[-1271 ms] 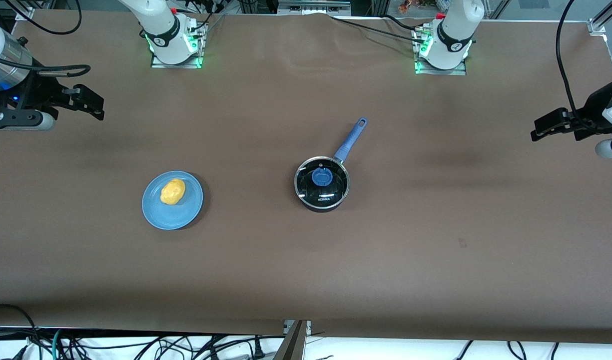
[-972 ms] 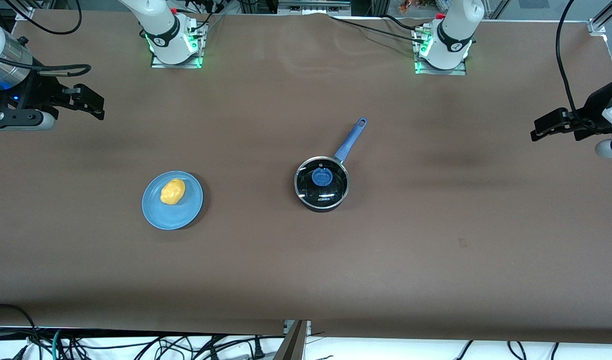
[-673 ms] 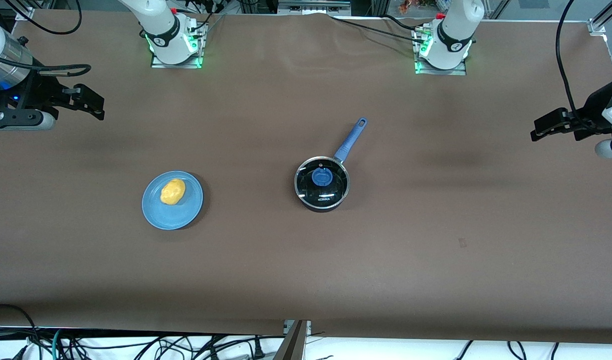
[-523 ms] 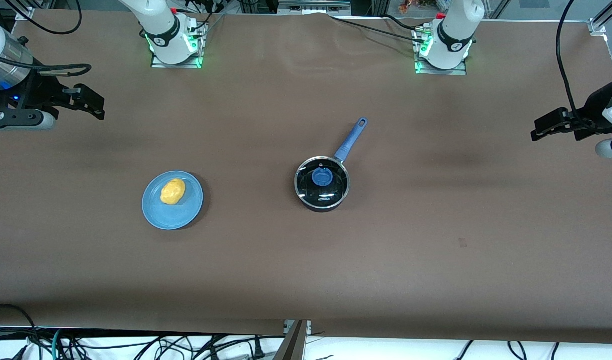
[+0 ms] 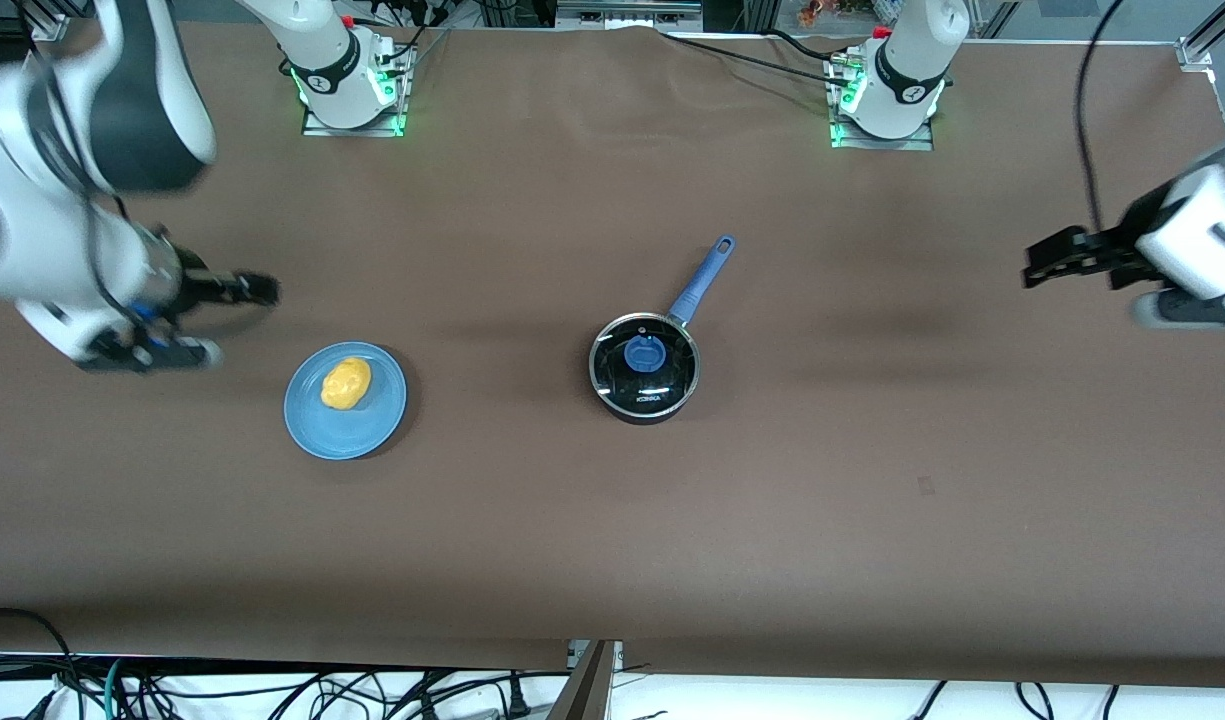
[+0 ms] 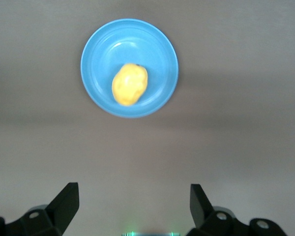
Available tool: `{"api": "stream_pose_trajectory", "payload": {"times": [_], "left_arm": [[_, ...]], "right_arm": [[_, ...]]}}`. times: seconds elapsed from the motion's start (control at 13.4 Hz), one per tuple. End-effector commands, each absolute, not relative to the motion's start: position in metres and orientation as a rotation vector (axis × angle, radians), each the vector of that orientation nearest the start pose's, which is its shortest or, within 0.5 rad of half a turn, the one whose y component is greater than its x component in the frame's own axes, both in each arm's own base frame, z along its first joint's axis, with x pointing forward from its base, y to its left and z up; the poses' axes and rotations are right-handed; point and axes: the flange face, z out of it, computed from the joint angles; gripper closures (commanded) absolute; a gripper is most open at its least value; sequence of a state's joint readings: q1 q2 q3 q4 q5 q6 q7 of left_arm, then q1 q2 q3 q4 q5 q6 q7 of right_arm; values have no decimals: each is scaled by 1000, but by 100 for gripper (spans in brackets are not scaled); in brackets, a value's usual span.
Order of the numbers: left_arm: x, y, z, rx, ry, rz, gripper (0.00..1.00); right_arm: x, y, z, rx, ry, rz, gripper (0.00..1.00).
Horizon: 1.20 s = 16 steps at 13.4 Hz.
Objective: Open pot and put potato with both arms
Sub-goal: 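Reach the left gripper down and grasp the blue lid knob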
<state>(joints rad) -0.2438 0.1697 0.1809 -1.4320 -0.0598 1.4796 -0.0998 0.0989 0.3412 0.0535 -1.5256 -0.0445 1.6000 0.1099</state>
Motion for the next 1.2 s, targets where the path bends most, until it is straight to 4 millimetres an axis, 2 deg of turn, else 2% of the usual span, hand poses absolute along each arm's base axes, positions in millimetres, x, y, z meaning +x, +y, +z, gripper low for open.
{"api": "stream_pose_trajectory", "payload": {"times": [0.0, 0.07, 0.15, 0.22, 0.3, 0.45, 0.52, 0.6, 0.82, 0.9, 0.97, 1.12], "left_arm": [[593, -107, 584, -3131, -98, 187, 0], [596, -124, 569, -3141, -139, 227, 0], [603, -146, 548, -3167, -206, 273, 0], [607, -171, 539, -3184, -287, 251, 0], [611, -199, 525, -3178, -349, 215, 0], [615, -254, 493, -3176, -379, 149, 0], [615, -279, 478, -3180, -386, 121, 0], [613, -299, 468, -3179, -427, 93, 0], [606, -358, 433, -3205, -530, 22, 0], [604, -373, 420, -3211, -537, 2, 0], [603, -381, 405, -3205, -535, 6, 0], [593, -410, 376, -3216, -501, 31, 0]], "right_arm": [[660, 110, 384, -3185, -120, 287, 0], [664, 125, 369, -3187, -158, 271, 0], [661, 141, 367, -3190, -197, 269, 0], [660, 144, 374, -3190, -201, 255, 0], [660, 138, 379, -3190, -208, 255, 0], [653, 121, 410, -3195, -171, 254, 0], [645, 116, 430, -3194, -151, 274, 0], [634, 111, 462, -3197, -132, 262, 0], [569, 77, 578, -3170, -92, 239, 0], [549, 59, 600, -3142, -101, 229, 0], [534, 44, 612, -3117, -119, 210, 0], [523, 26, 620, -3103, -158, 187, 0]]}}
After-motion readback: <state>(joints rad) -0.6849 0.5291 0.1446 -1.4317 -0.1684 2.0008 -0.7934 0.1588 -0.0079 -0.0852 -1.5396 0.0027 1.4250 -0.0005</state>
